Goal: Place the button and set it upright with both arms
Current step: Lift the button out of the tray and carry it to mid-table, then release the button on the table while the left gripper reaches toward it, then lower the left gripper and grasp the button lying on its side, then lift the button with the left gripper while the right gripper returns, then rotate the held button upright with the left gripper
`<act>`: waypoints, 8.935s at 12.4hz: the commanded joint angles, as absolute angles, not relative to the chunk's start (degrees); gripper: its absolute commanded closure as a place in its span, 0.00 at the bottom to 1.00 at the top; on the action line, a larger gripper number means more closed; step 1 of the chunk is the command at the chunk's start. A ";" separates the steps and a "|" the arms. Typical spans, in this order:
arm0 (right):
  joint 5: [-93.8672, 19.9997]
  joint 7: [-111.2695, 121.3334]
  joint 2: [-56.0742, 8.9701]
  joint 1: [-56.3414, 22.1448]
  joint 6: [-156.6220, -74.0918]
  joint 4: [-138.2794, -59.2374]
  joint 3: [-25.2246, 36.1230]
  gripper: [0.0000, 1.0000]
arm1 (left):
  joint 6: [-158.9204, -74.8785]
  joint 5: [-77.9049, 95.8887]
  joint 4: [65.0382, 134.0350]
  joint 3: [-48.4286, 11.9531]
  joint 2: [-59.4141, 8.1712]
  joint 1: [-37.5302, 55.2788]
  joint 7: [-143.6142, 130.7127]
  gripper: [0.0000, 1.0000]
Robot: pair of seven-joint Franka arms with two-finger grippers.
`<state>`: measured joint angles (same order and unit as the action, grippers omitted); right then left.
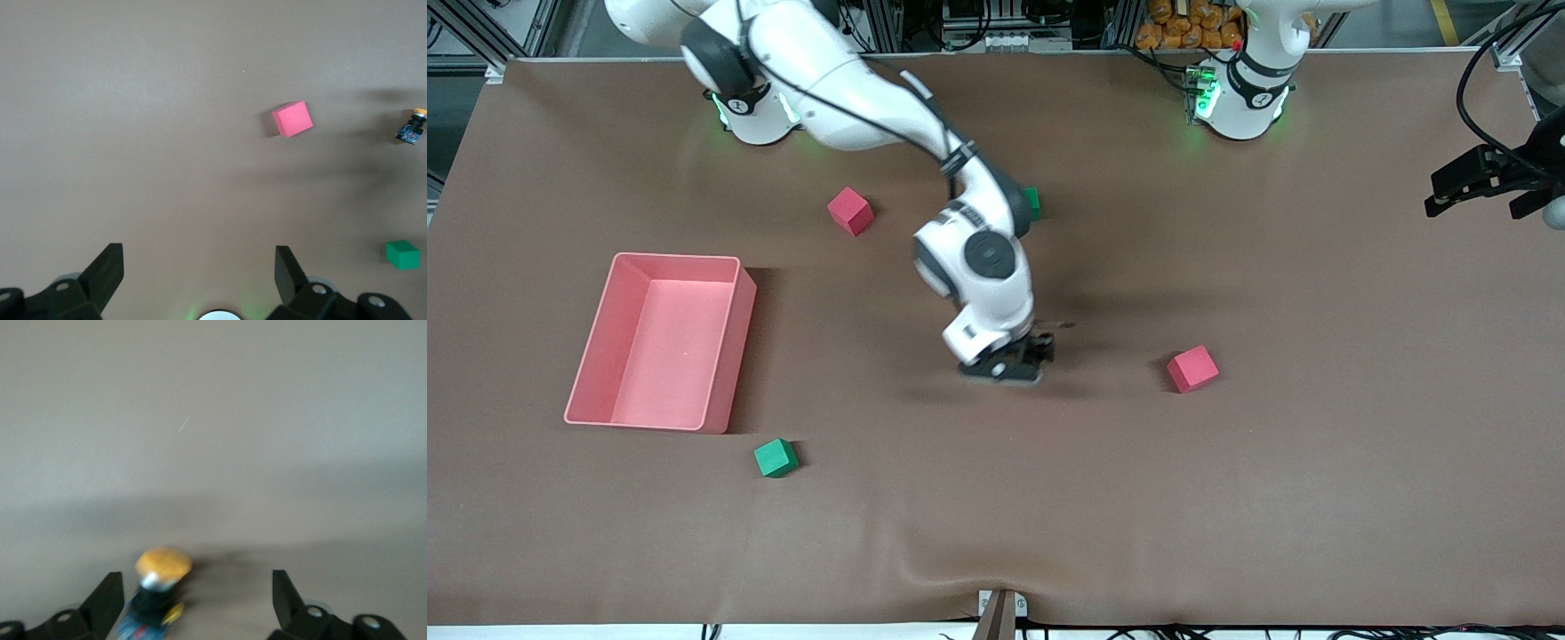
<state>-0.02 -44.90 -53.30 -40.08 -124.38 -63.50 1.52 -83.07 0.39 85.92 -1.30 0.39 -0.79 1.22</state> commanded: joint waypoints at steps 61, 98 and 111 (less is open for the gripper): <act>3.08 9.14 -4.66 0.70 -112.33 -116.28 0.70 0.00 | -125.60 0.35 71.89 1.32 -54.05 41.75 -0.70 0.14; -1.85 6.15 -1.32 3.52 -83.41 -88.86 0.88 0.00 | -119.47 -12.46 71.89 20.10 -46.84 63.34 -81.08 0.99; -2.11 5.98 -1.85 4.66 -83.93 -86.92 1.05 0.00 | -103.83 -43.76 73.21 20.04 -55.09 77.86 -118.21 1.00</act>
